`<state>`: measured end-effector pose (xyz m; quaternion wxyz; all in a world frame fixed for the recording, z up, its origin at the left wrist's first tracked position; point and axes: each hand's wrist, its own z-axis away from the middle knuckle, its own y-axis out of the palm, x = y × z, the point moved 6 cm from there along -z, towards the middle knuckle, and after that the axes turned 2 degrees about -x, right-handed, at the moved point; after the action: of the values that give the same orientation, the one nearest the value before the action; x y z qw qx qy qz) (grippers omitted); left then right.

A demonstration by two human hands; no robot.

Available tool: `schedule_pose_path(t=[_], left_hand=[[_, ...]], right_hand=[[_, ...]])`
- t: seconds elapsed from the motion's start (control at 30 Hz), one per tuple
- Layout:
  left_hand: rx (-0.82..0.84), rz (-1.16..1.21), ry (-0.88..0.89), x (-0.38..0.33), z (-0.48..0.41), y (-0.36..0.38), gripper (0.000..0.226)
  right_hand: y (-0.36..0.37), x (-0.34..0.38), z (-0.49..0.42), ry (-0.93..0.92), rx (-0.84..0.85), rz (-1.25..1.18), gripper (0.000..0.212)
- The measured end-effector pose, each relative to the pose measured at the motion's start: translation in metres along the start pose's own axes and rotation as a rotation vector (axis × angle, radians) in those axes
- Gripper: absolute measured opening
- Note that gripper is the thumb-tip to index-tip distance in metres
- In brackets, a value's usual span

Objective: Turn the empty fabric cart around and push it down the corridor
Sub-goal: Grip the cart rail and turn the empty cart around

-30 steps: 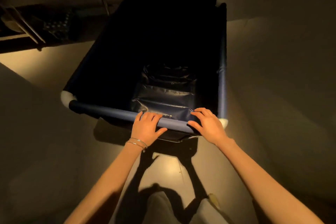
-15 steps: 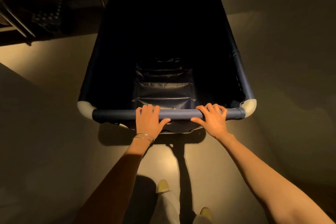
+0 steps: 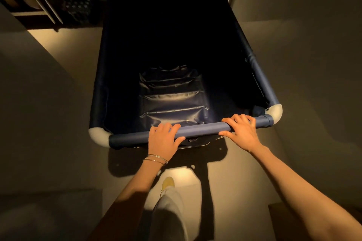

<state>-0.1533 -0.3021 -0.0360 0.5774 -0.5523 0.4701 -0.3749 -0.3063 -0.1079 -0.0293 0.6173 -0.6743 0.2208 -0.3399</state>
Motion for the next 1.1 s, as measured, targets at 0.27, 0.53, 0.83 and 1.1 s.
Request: schedule_pose_path(t=[0.27, 0.53, 0.83, 1.1], left_hand=[[-0.069, -0.011, -0.087, -0.082, 0.113, -0.001, 0.042], [-0.136, -0.04, -0.077, -0.153, 0.218, -0.001, 0.049], [-0.14, 0.006, 0.005, -0.19, 0.305, -0.002, 0.046], [-0.097, 0.077, 0.126, -0.192, 0.374, -0.011, 0.049]], right_hand=[[-0.012, -0.008, 0.112, -0.02, -0.011, 0.04, 0.079], [-0.021, -0.014, 0.233, 0.027, 0.024, 0.051, 0.089], [-0.016, -0.006, 0.348, 0.152, 0.031, 0.083, 0.089], [-0.011, 0.042, 0.451, 0.248, 0.044, 0.105, 0.074]])
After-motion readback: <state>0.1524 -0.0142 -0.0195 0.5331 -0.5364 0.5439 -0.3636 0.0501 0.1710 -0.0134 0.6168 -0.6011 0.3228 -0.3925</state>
